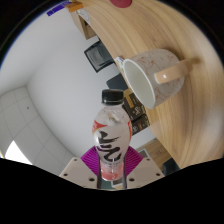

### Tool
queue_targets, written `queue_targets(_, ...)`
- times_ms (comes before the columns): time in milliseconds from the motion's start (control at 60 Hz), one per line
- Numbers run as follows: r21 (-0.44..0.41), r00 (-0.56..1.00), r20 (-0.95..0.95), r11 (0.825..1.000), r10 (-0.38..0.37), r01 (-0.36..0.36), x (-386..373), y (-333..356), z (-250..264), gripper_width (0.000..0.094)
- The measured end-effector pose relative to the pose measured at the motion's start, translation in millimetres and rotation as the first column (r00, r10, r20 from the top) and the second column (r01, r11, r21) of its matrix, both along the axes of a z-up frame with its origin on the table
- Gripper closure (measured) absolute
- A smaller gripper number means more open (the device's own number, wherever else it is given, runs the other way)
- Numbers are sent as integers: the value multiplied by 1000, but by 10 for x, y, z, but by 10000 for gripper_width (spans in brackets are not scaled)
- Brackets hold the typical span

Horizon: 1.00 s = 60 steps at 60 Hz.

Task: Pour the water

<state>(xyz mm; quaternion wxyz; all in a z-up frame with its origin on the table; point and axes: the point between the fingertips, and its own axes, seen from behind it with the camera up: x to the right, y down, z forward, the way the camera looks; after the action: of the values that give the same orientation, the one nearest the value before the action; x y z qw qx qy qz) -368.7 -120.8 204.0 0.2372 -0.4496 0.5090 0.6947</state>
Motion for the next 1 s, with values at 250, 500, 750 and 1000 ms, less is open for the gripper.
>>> queue_targets(250, -23, 996, -67, 998, 59, -61, -110, 108, -10, 658)
queue_targets(500, 139, 867, 495, 979, 60, -147, 173, 3, 517, 658)
queue_targets(750, 284, 277, 932, 945, -233, -160, 1355, 189, 969, 654)
queue_targets(1000, 174, -315, 929, 980, -196, -97, 2796, 200, 49, 655)
